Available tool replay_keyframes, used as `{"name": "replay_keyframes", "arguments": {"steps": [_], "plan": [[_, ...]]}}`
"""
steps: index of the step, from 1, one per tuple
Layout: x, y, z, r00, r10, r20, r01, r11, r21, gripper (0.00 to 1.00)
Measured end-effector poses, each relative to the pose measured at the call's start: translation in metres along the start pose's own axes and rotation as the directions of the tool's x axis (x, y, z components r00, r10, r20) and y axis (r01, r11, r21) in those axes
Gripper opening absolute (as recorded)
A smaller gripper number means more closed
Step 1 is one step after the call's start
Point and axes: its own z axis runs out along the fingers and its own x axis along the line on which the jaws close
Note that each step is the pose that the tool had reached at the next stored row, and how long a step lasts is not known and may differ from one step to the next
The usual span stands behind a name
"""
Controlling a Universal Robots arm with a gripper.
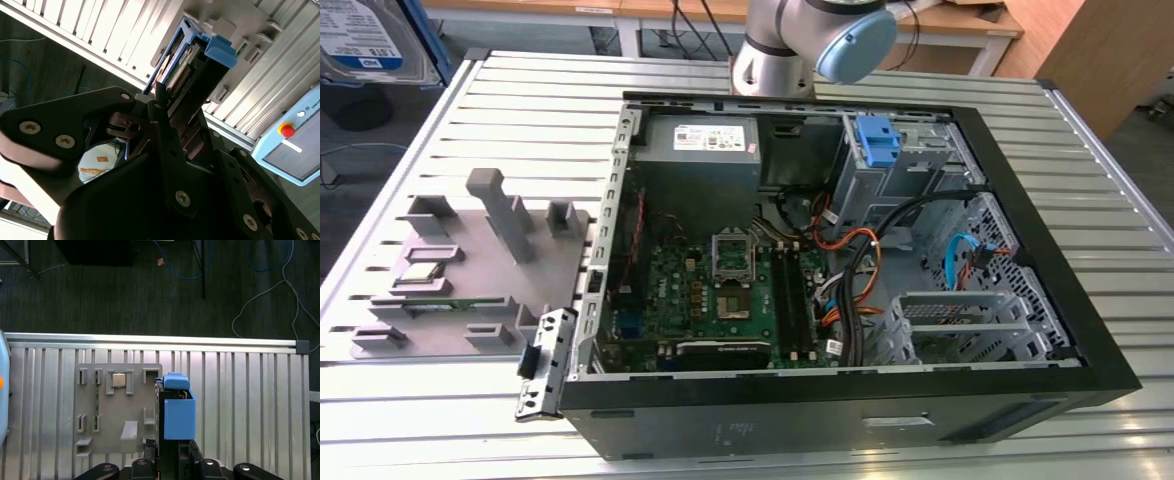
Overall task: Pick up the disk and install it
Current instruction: 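Pick up the disk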
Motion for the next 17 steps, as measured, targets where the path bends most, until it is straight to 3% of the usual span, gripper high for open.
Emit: {"name": "replay_keyframes", "arguments": {"steps": [10, 17], "plan": [[-0.0001, -0.0192, -0.0005, 1.0, 0.0, 0.0, 0.0, 1.0, -0.0001, 0.35], [-0.0001, -0.0366, -0.001, 1.0, 0.0, 0.0, 0.0, 1.0, 0.0, 0.35]]}}
